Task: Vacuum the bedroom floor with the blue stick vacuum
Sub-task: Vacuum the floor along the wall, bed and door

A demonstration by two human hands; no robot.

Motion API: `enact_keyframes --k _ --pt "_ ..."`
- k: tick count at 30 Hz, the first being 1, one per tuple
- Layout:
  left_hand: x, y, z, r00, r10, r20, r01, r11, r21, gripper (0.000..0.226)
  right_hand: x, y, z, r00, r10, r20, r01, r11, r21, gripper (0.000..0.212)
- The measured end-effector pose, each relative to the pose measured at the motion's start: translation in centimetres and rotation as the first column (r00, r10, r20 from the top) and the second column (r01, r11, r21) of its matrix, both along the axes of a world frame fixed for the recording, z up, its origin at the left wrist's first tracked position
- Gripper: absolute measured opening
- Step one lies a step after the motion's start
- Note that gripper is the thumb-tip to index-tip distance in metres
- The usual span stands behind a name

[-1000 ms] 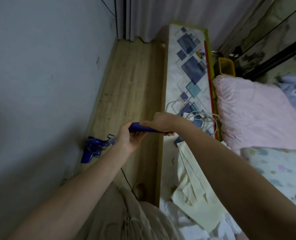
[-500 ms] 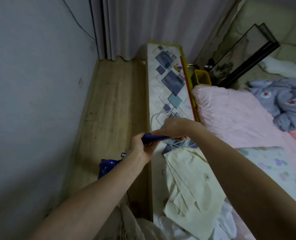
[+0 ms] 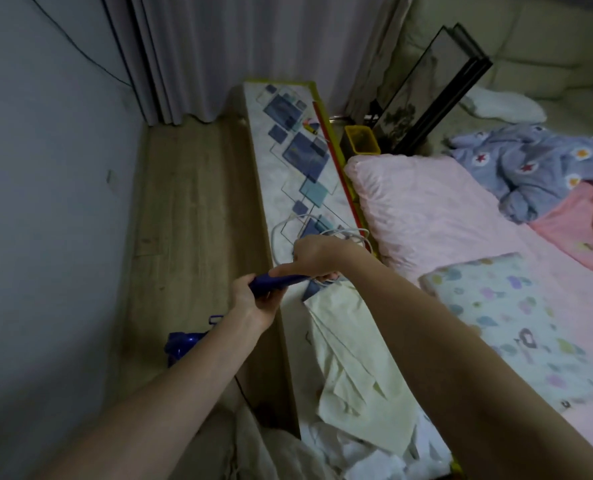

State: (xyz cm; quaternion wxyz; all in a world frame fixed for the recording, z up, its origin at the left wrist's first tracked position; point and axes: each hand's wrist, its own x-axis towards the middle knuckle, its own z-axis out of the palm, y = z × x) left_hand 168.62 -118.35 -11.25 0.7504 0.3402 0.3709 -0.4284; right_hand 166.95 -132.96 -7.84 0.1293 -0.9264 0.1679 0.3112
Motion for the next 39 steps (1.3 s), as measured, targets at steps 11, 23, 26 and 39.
enact_keyframes --k 11,23,26,39 --pt "3.5 6.1 -2.6 0.993 0.11 0.042 -0.113 0.989 0.091 0.025 4.1 6.6 -1.4 0.995 0.098 -0.033 -0.094 0.99 0.103 0.078" --pt "5.7 8.7 -2.5 0.98 0.189 0.069 -0.19 0.982 0.014 0.027 6.9 8.8 -1.3 0.992 0.126 -0.013 -0.124 0.987 0.103 0.08" --pt "6.1 8.2 -2.4 0.983 0.158 0.089 -0.162 0.986 0.044 0.015 6.6 8.4 -1.3 0.996 0.094 -0.003 -0.093 0.986 0.137 0.072" --pt "3.8 1.6 0.1 0.993 0.044 0.114 -0.045 0.999 0.003 0.01 3.4 2.2 0.9 0.995 0.063 0.071 -0.063 0.998 -0.014 0.065"
